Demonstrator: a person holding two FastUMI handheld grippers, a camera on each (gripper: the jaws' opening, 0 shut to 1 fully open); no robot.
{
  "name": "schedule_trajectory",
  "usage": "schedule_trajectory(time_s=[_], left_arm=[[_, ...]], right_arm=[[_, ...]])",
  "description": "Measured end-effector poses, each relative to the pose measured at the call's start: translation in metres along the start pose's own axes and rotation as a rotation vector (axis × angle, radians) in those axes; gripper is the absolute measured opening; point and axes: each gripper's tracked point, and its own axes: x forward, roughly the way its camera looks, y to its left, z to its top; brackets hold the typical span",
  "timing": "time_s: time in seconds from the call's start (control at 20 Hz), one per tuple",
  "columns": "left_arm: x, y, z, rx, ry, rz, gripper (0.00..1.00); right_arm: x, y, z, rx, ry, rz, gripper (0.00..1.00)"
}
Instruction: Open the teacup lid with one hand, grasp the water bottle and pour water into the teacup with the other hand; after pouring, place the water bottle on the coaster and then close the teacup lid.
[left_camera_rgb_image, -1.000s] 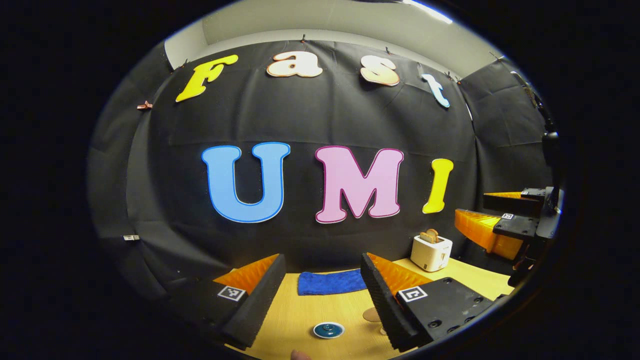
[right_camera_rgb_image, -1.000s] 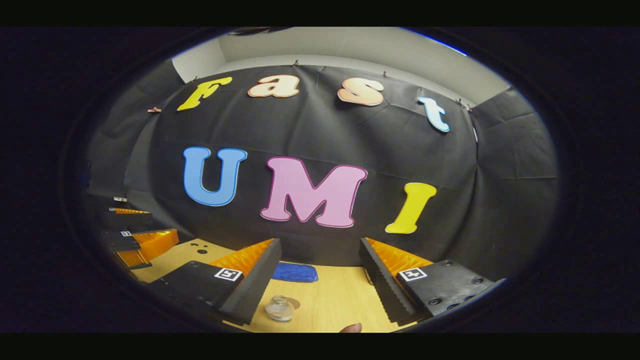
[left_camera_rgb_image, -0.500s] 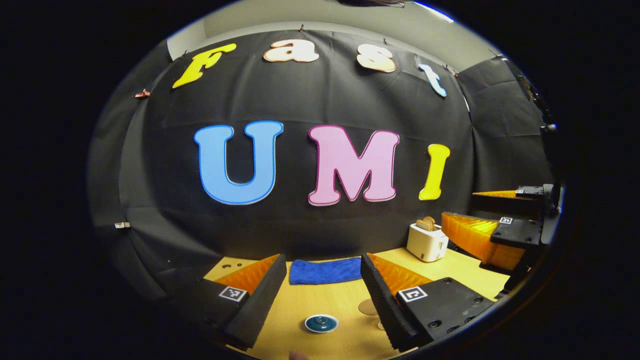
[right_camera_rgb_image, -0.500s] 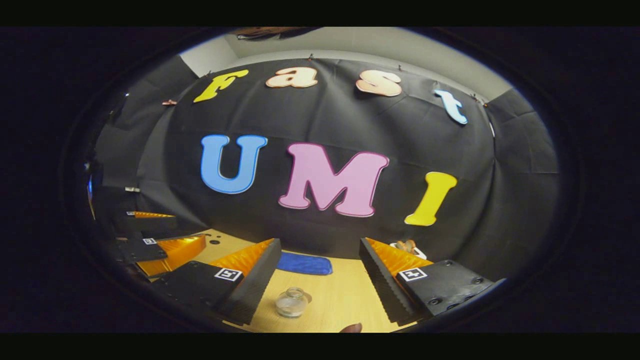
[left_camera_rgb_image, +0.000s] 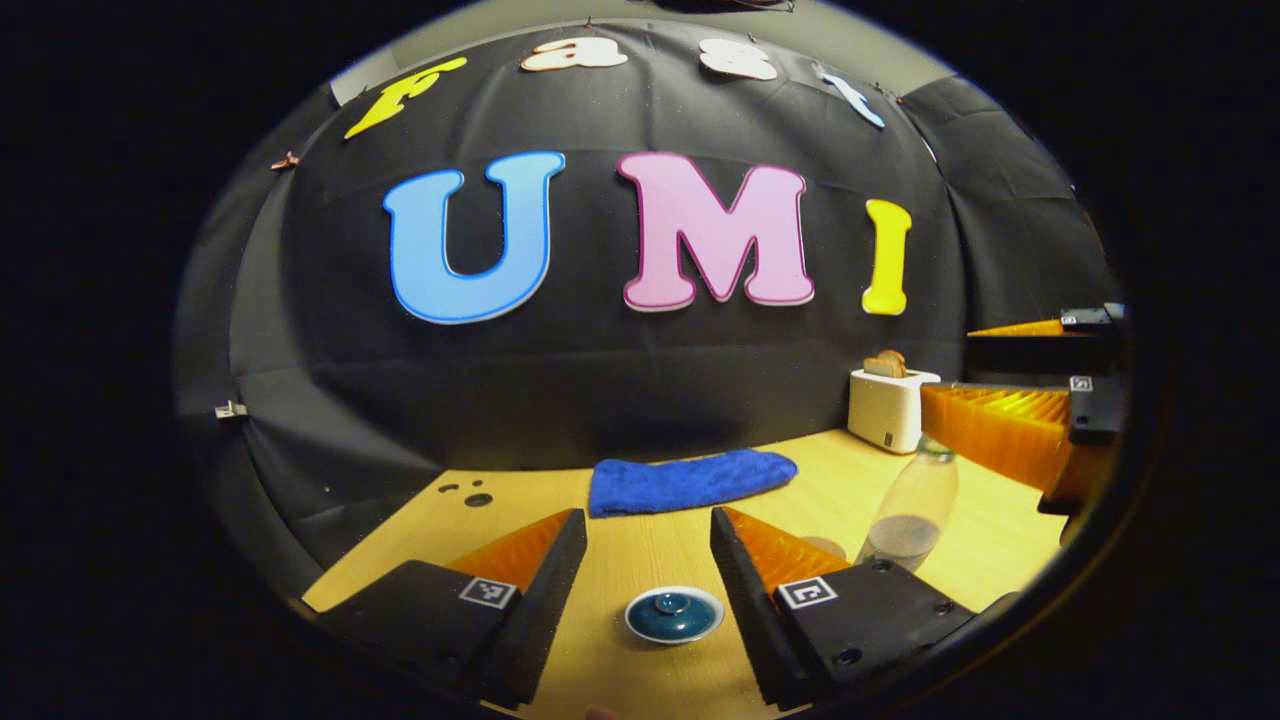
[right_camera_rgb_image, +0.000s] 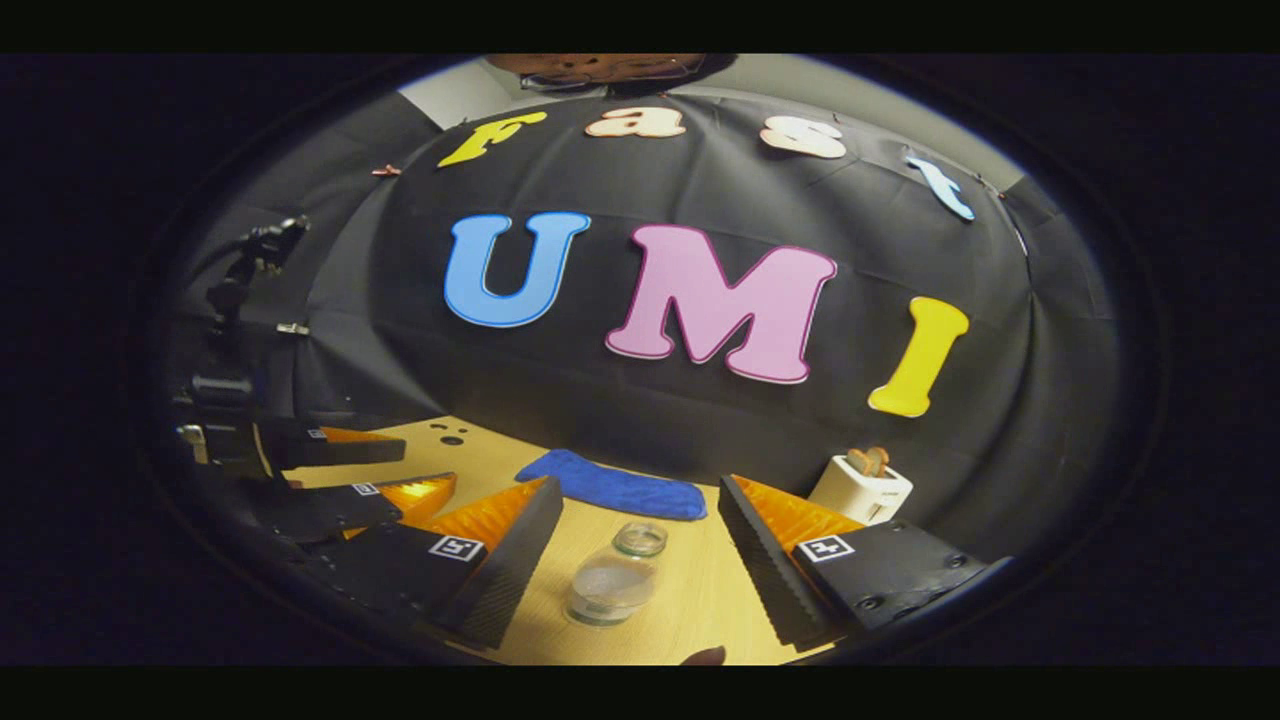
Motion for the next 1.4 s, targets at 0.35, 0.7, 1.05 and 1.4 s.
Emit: schedule_trajectory(time_s=[0.35,0.7,1.05,1.4], left_arm=[[0.035,-0.014,-0.067,0.007,0.054,-0.027,0.66],[0.048,-0.017,-0.101,-0.005,0.124,-0.029,0.42],[0.051,-0.018,-0.095,-0.001,0.108,-0.011,0.24],[0.043,-0.005,-0.057,-0.037,0.042,0.018,0.31]], right_arm=[[0.011,0.013,-0.066,0.008,0.042,0.005,0.98],[0.015,0.013,-0.088,0.034,0.074,-0.002,0.98],[0.017,0.013,-0.110,0.068,0.108,-0.001,0.98],[0.014,0.015,-0.140,0.086,0.153,0.006,0.98]])
